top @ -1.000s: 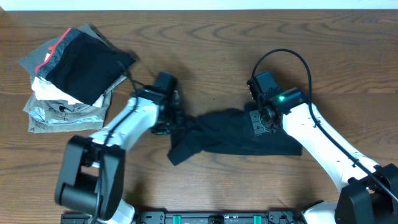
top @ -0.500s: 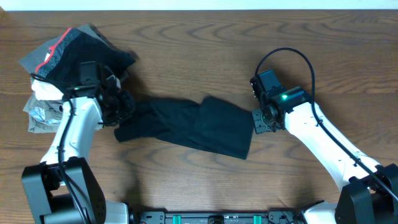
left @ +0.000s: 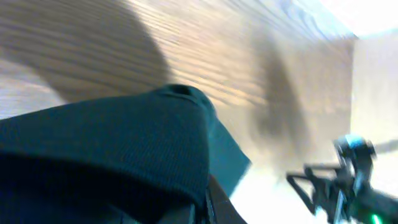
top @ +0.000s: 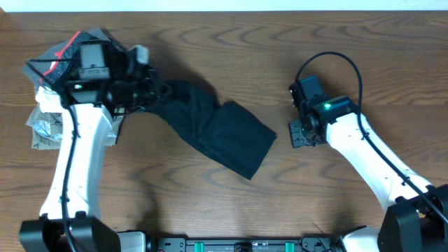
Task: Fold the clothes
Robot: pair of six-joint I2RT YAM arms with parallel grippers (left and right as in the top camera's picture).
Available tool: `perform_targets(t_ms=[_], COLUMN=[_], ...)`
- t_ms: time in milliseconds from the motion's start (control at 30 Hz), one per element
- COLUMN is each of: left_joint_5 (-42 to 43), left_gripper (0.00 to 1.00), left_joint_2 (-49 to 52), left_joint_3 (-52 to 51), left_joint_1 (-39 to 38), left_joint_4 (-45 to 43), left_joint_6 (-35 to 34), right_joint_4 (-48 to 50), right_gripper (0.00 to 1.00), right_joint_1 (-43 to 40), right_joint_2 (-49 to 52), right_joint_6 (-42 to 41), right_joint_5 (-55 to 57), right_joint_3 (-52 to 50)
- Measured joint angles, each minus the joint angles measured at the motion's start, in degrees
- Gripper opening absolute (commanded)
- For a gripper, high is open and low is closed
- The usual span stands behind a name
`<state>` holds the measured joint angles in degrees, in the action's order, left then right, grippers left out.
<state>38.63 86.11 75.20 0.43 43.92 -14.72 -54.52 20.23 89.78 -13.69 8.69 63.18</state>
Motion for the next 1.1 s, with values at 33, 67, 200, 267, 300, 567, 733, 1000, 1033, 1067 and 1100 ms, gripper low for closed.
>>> perform_targets(t_ms=[33,67,200,267,300,567,733,1000,1033,1067,1100], left_joint_5=[-0.2,-0.5,-5.2,-8.2,-9.6,-16.5,-18.4,-19.6,-19.6,-19.6,-19.6], left_gripper=[0.06,0.06,0.06,0.06,0.06,0.06,0.06,0.06,0.06,0.06,0.06], left_joint_2=[0.0,0.0,0.2,0.3,0.4,3.5,5.9,7.7,7.8,7.9,7.9], left_joint_3=[0.1,0.1,0.1,0.1,0.1,0.1,0.1,0.1,0.1,0.1,0.1], left_joint_1=[-1.9,-3.7,-12.2,-16.4,-18.5,-32.1,-36.5,-39.6,-39.7,-39.8,-39.9], left_joint_4=[0.5,1.0,3.8,5.4,6.1,6.7,3.9,-2.7,-3.2,-3.5,-3.5], left_joint_6=[0.0,0.0,0.1,0.1,0.2,-0.3,-0.9,-2.6,-2.9,-3.0,-3.3], right_joint_4=[0.0,0.0,-0.1,-0.1,-0.1,-0.1,-0.2,-0.3,-0.3,-0.3,-0.3], right_gripper=[0.58,0.58,0.58,0.58,0.57,0.58,0.58,0.58,0.58,0.58,0.59], right_joint_1=[-0.4,-0.6,-0.9,-0.9,-0.9,-0.9,-0.9,-0.9,-0.9,-0.9,-0.9], right_joint_2=[0.0,0.0,0.0,0.0,0.0,0.0,0.0,0.0,0.0,0.0,0.0], right_joint_6=[0.0,0.0,0.0,0.0,0.0,0.0,0.0,-0.2,-0.2,-0.2,-0.2], right_joint_5=[0.0,0.0,0.1,0.1,0.1,0.1,0.0,-0.1,-0.1,-0.1,-0.1], right_joint_3=[0.0,0.0,0.0,0.0,0.0,0.0,0.0,0.0,0.0,0.0,0.0])
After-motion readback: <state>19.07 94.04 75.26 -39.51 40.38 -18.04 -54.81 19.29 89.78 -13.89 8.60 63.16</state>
